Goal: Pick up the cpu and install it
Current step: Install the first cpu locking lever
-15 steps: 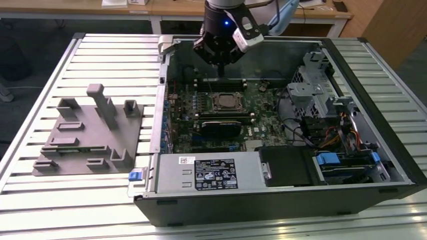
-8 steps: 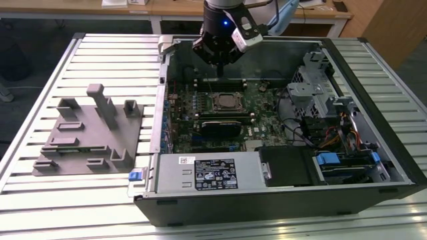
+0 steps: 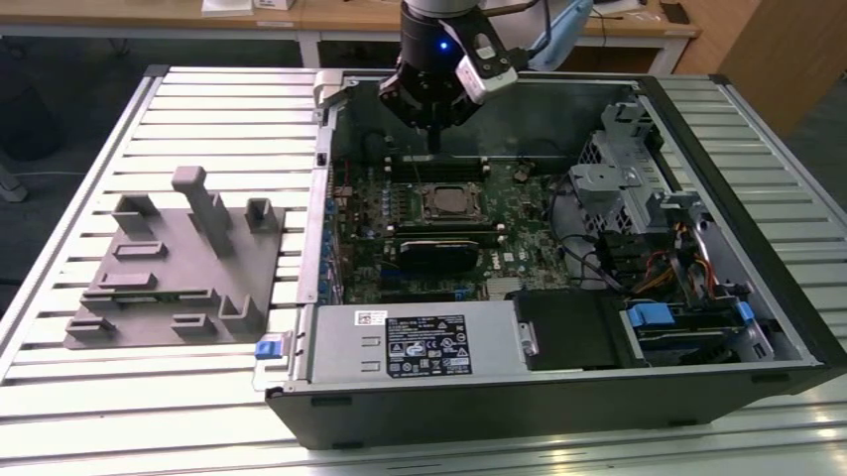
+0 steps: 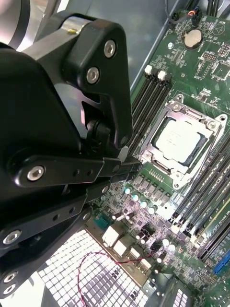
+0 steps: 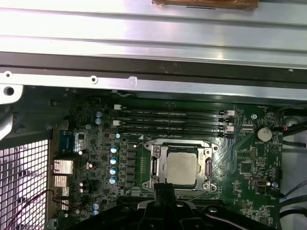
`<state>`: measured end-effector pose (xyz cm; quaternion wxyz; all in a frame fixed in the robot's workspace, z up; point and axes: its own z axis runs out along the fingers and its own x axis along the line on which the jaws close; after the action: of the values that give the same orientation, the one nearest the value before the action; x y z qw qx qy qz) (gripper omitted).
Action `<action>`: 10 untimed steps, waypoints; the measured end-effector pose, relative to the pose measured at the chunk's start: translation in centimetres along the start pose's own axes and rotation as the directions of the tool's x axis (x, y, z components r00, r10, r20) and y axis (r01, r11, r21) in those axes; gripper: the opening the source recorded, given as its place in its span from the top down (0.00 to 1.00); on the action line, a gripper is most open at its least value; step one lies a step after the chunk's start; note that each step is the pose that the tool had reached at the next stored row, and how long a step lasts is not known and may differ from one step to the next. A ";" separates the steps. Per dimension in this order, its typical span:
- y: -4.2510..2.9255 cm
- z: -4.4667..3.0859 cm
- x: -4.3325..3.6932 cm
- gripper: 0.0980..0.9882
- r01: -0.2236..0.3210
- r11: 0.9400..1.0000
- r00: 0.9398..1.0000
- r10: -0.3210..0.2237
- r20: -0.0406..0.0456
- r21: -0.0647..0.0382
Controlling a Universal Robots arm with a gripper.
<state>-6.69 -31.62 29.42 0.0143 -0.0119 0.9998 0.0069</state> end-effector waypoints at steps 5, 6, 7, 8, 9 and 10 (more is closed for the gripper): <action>0.02 0.02 0.72 0.99 0.000 1.000 1.000 0.000 0.000 0.000; 0.03 0.08 0.85 0.99 0.000 1.000 1.000 0.000 0.000 0.000; 0.02 0.14 0.93 0.99 0.000 1.000 1.000 0.000 0.000 0.000; 0.02 0.23 1.01 0.99 0.000 1.000 1.000 0.000 0.000 0.000; 0.02 0.30 1.12 0.99 0.000 1.000 1.000 0.000 0.000 0.000; 0.03 0.39 1.26 0.99 0.000 1.000 1.000 0.000 0.000 0.000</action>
<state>-7.93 -31.62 28.99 0.0143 -0.0120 0.9998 0.0070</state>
